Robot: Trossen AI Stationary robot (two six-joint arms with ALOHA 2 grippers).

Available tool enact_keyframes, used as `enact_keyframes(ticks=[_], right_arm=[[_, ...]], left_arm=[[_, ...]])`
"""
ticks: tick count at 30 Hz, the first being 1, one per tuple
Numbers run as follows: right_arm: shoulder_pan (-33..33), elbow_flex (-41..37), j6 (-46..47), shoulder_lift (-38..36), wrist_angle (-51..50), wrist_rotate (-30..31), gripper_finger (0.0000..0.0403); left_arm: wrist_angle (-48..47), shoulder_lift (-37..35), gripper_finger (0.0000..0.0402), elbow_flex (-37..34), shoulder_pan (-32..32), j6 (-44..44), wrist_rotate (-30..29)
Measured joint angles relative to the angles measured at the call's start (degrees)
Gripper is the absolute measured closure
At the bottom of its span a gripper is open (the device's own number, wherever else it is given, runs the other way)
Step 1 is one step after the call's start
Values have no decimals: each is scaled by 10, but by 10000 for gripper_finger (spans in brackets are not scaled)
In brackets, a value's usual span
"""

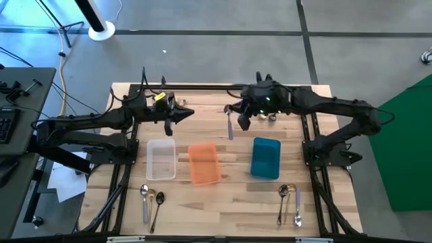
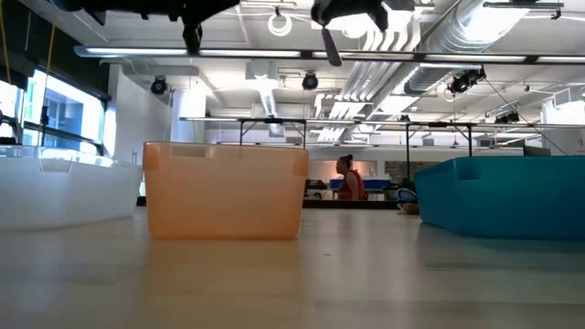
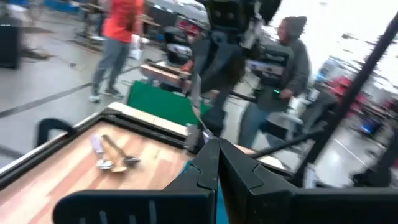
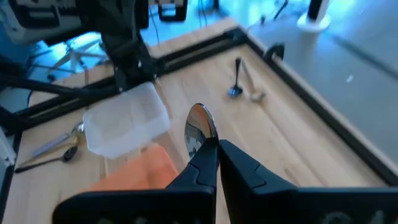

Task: Sort silverware by color (type)
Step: Put the top left purple spoon into the blue bin

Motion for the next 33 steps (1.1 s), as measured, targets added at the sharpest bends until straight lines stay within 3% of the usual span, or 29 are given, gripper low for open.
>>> enact_keyframes(ticks=[4,7,16,20,25,33], right_arm=[[49,0,-17,-13,11,85,403],[69,0,-33,-17,26,114,403],[76,-14,-40,-33,22,126,403],[76,-124,-11,-100,100,126,403],[72,-226,-5,-172,286,87,403],[55,-198,-32,-177,237,84,403]], left_arm=[[-13,0,401,22,-15,16,1],[-16,0,402,27,-19,29,0],[-16,0,401,27,-19,25,-3],[-15,0,401,27,-19,25,-8],[-10,5,402,27,-19,26,-28],[10,31,401,27,-19,29,-30]])
